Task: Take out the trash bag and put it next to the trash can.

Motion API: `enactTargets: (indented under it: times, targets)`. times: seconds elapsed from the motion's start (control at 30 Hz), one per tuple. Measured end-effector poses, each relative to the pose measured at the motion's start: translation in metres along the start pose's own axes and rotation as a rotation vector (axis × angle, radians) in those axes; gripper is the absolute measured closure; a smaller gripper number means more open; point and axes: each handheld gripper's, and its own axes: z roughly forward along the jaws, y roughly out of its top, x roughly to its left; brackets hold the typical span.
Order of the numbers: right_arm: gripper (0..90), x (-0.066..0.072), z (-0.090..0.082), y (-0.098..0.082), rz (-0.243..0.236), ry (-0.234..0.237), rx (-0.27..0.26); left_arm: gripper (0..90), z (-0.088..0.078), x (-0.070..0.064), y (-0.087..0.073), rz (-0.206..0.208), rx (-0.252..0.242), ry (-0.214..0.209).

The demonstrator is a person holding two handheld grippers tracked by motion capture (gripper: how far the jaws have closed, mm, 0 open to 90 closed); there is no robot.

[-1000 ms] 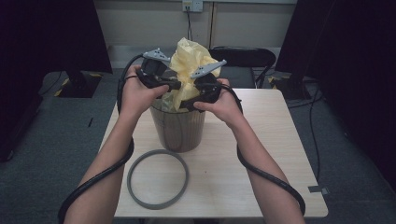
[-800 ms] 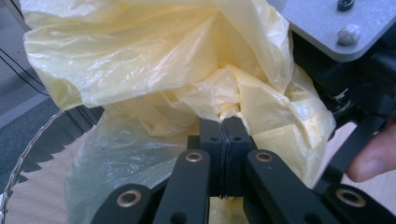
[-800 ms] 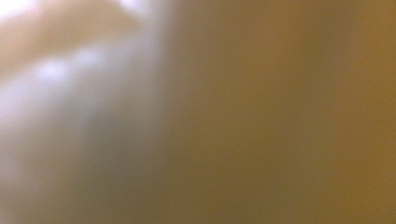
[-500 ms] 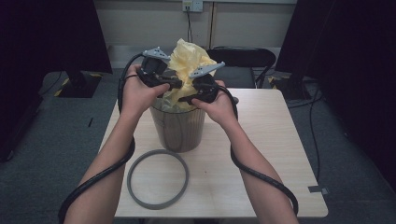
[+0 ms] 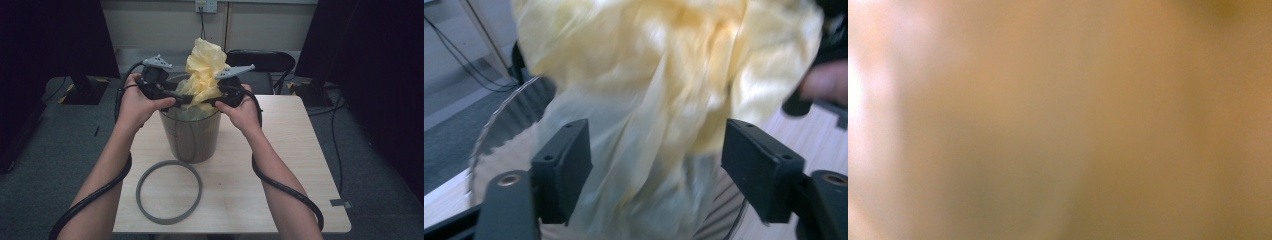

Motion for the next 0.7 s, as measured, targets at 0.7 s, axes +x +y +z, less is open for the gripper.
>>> enactTargets:
  times: [0.7]
  targets:
    - [86.1,-0.003,-0.026,-0.001,0.034,-0.031,-0.085,20.9,-0.019,0.008,-0.037,-0.026,0.011,0.010]
